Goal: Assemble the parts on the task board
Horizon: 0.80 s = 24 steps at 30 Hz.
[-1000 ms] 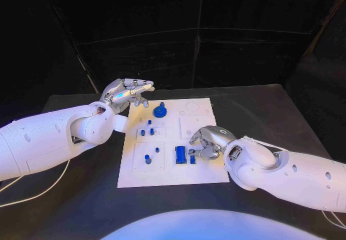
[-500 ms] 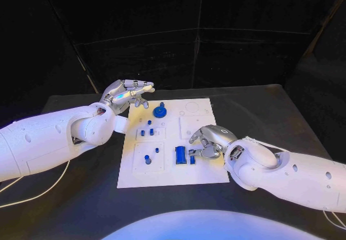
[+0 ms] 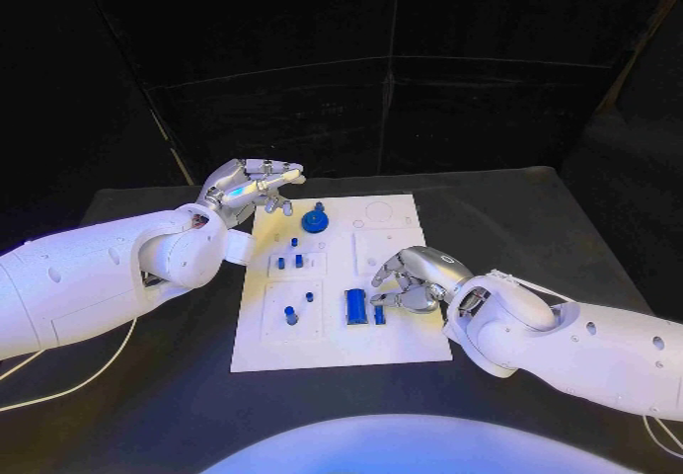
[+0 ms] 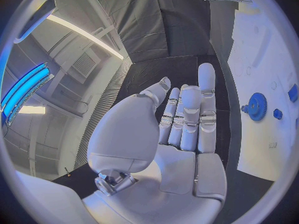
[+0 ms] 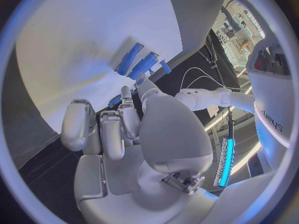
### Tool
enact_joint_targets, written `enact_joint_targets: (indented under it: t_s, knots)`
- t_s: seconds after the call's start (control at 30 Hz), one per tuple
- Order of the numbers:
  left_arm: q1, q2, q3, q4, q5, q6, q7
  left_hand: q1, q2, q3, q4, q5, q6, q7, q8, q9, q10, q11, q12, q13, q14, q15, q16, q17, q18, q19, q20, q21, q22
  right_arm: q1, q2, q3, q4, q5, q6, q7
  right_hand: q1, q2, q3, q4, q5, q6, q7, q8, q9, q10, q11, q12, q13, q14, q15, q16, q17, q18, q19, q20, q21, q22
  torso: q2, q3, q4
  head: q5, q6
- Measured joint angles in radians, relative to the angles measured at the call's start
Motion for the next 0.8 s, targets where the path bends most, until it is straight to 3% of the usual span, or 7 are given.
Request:
enact_joint_targets:
  t_s: [0.33,0.8]
  knots:
    - [0.000,-0.003,0.000,0.001,0.000,0.000,-0.002,0.000,0.000,0.000,0.000,0.000,0.000,0.000,0.000,0.000,0.000,0.000,0.000,0.000,0.000,0.000,0.000,0.000,0.000,0.000,0.000,0.000,0.000,0.000,-0.003,0.000,0.003,0.022,0.044,0.002,0.002,0.007,0.000,0.000,0.000,0.003,-0.003,0.000,0.000,0.000,0.000,0.000,0.000,0.000,0.000,0.000,0.000,0.000,0.000,0.000,0.000,0.000,0.000,-0.0001,0.0003,0.000,-0.002]
    - [0.000,-0.005,0.000,0.002,0.000,0.000,-0.003,0.000,0.000,0.000,0.000,0.000,0.000,0.000,0.000,0.000,0.000,0.000,0.000,0.000,0.000,0.000,0.000,0.000,0.000,0.000,0.000,0.000,0.000,0.000,-0.005,0.000,0.002,0.021,0.070,0.000,0.033,0.037,0.008,-0.014,0.004,0.014,-0.007,0.000,-0.004,0.004,-0.003,0.004,0.004,0.000,-0.007,0.000,0.000,0.000,0.000,-0.007,0.000,0.003,0.000,0.0004,0.0009,0.003,-0.004]
